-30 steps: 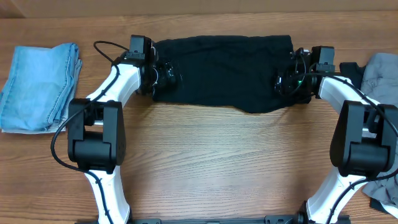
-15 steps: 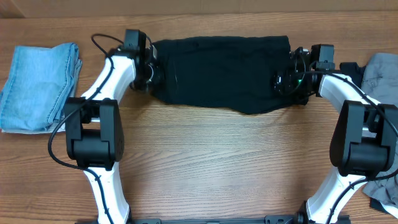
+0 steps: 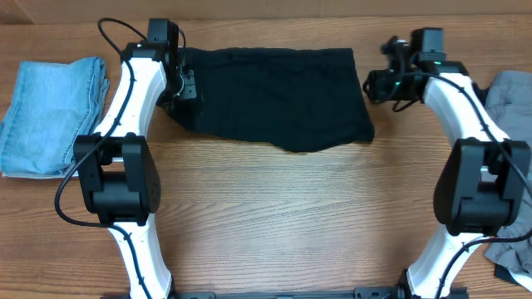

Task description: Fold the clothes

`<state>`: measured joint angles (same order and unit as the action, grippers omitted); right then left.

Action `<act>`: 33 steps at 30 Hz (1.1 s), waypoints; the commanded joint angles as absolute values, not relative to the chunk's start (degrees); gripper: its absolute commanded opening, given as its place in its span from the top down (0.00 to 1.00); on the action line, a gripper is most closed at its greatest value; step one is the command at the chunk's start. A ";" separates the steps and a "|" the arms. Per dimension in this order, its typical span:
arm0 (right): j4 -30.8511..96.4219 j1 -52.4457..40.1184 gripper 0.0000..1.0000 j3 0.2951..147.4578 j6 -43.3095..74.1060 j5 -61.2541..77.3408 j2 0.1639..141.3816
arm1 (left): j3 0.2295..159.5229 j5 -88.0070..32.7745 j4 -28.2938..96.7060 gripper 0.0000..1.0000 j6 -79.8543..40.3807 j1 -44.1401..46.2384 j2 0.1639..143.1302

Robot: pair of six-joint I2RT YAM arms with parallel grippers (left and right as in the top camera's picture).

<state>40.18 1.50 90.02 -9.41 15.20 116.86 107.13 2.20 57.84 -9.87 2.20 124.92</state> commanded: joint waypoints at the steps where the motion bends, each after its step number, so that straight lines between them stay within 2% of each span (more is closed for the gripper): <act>1: 38.89 -3.62 0.85 91.50 -10.98 13.82 117.01 | 115.24 6.22 60.55 0.96 -7.57 1.80 125.01; 6: 36.49 -7.07 0.96 91.33 -10.94 8.99 117.95 | 123.57 6.59 64.93 0.96 -6.57 2.83 125.01; 12: 36.16 -7.16 0.96 90.85 -10.94 9.93 121.40 | 127.24 7.16 67.37 0.96 -2.00 4.08 125.01; 16: 34.50 -7.18 0.96 90.72 -10.92 13.78 123.28 | 127.24 12.67 67.48 0.96 0.12 6.72 125.01; 33: 31.35 -6.63 0.96 90.72 -10.59 7.92 123.70 | 127.24 16.95 63.40 0.96 10.39 24.08 125.01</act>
<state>32.05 -7.16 90.00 -10.74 10.35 123.28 125.43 15.77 64.20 7.81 21.63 125.01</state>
